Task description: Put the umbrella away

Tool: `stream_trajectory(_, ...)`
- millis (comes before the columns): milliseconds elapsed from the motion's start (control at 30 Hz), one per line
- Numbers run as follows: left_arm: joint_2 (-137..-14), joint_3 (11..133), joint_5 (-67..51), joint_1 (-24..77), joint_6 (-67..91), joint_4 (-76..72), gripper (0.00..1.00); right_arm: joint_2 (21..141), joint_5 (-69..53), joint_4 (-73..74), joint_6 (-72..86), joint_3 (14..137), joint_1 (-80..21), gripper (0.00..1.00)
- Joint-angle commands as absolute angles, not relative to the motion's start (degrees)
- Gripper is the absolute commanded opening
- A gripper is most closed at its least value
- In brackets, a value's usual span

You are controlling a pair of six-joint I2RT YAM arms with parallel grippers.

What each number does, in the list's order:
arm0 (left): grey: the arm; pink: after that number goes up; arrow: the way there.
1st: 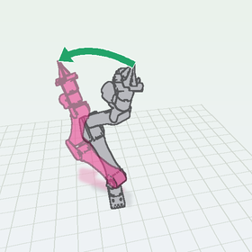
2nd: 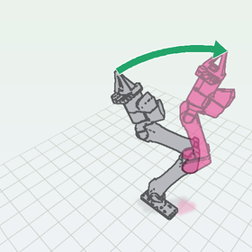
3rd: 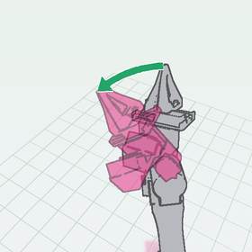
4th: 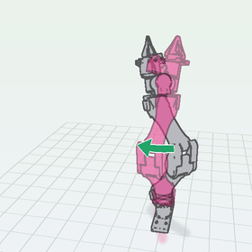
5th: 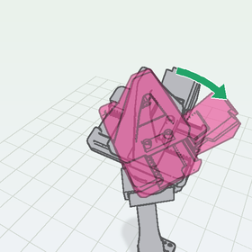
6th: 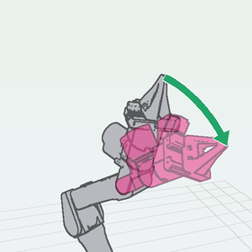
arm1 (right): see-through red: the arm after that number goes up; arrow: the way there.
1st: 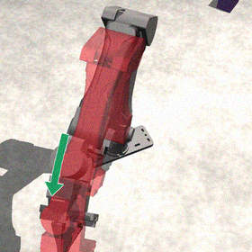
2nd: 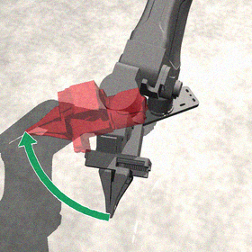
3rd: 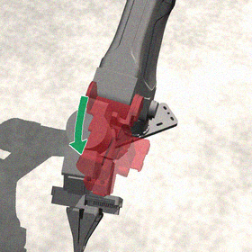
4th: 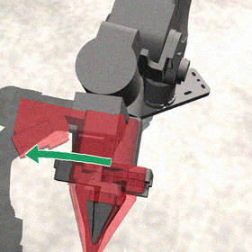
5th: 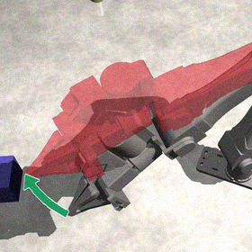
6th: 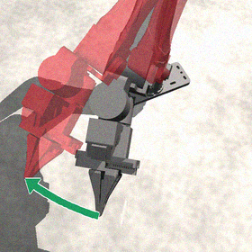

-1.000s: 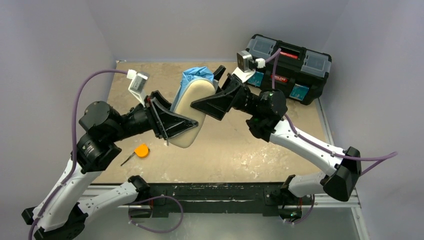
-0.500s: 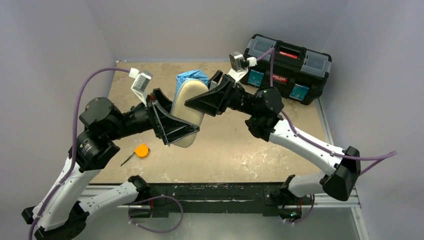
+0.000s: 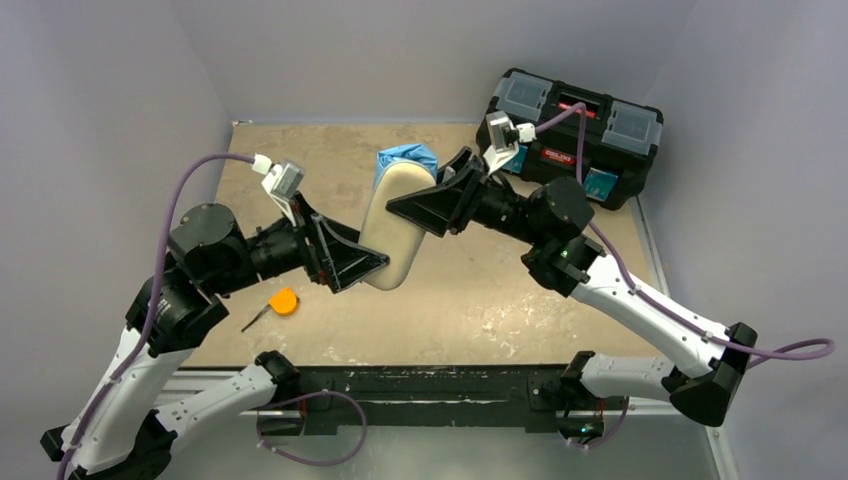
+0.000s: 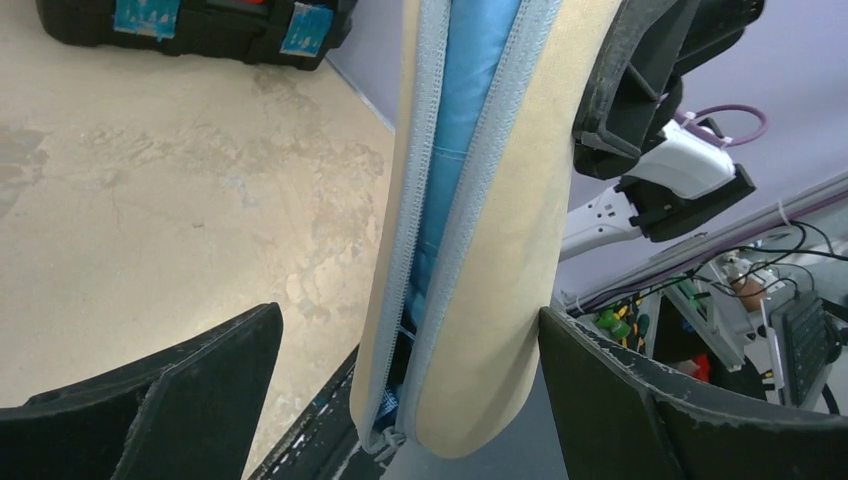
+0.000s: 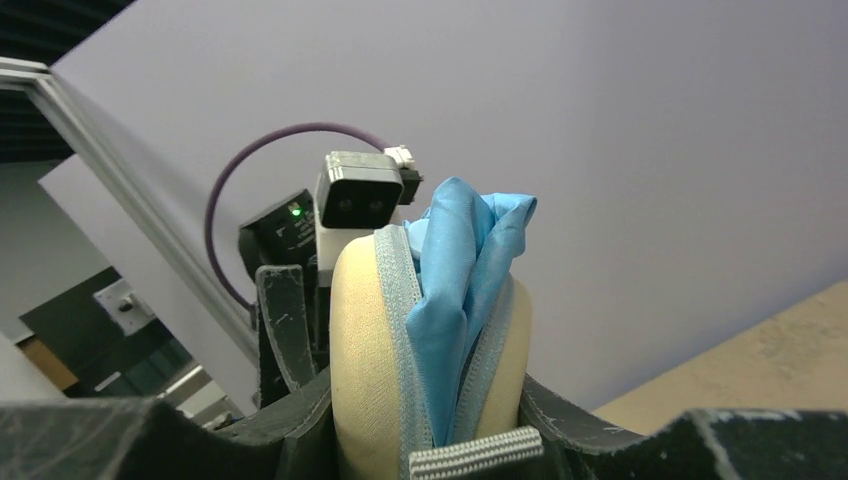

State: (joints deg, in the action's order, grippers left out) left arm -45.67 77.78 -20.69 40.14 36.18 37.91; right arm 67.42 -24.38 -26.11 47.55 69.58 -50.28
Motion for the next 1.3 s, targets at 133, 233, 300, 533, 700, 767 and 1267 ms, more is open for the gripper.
stream_trajectory(133,-42.26,70.92,-3.32,39.73,33.68,48.08,0.99,67.81,-22.13,-23.07,42.48,60.09,-48.38,0.00)
stream_trajectory(233,-40.06,66.53,2.87,39.73,34.21,52.72,1.00,72.54,-28.93,-24.41,40.89,57.81,-47.11,0.00)
stream_trajectory(300,-38.12,63.31,4.89,39.74,34.79,54.73,1.00,76.86,-34.86,-25.04,38.40,57.72,-46.56,0.00)
stream_trajectory(533,-33.54,56.54,9.20,39.77,35.54,59.51,1.00,96.23,-51.47,-27.02,31.92,61.01,-45.39,0.00)
stream_trajectory(700,-32.26,51.10,9.70,39.73,38.80,59.42,1.00,104.19,-51.90,-30.27,29.38,61.80,-45.16,0.00)
stream_trajectory(767,-31.26,48.78,9.01,39.74,40.28,57.59,1.00,105.71,-50.50,-28.02,27.24,62.39,-44.90,0.07)
stream_trajectory(1267,-36.08,42.31,6.51,39.75,42.45,48.62,0.99,103.72,-30.64,0.56,12.56,65.32,-41.76,0.99)
